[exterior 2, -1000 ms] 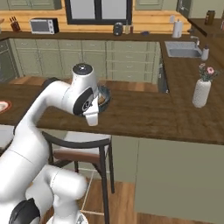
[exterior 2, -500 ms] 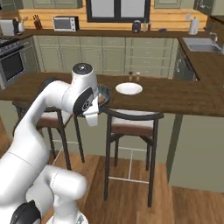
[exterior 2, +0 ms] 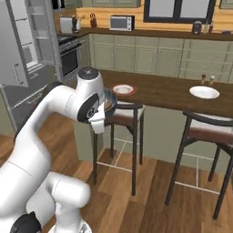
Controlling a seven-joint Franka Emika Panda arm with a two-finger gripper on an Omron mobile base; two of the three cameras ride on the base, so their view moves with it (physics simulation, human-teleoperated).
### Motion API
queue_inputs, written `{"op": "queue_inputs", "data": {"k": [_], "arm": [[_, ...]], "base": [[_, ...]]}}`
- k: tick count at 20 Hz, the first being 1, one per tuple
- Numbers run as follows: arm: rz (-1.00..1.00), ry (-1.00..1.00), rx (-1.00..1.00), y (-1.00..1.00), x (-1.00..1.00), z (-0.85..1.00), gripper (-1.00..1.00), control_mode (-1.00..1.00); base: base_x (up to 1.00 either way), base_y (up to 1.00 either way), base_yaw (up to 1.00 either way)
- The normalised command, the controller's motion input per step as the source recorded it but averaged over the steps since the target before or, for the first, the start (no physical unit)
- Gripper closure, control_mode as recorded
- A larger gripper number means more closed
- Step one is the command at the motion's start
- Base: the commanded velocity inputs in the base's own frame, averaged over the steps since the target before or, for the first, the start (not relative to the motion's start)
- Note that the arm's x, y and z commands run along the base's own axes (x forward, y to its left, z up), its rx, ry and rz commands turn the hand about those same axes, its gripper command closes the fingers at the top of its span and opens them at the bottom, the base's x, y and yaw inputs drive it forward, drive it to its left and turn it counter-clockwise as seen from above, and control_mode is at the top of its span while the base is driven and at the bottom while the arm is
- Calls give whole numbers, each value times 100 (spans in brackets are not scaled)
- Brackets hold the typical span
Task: Pick the chicken drumstick and mushroom from their plates and place them in the bowl. Then put the bowl in the fridge.
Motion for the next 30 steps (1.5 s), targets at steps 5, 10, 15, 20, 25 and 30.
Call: {"op": "queue_inputs", "data": {"k": [5, 10, 15, 20, 25, 30], "arm": [[0, 0, 0, 0, 0, 0, 100, 100], [0, 0, 0, 0, 0, 0, 100, 100], [0, 0, 0, 0, 0, 0, 100, 100], [0, 0, 0, 0, 0, 0, 100, 100], [0, 0, 0, 0, 0, 0, 100, 100], [0, 0, 0, 0, 0, 0, 100, 100]], "base": [[-37, 87, 40], [-36, 77, 32], [-7, 92, 31], [10, 83, 28], [19, 66, 31], [87, 60, 18]]}}
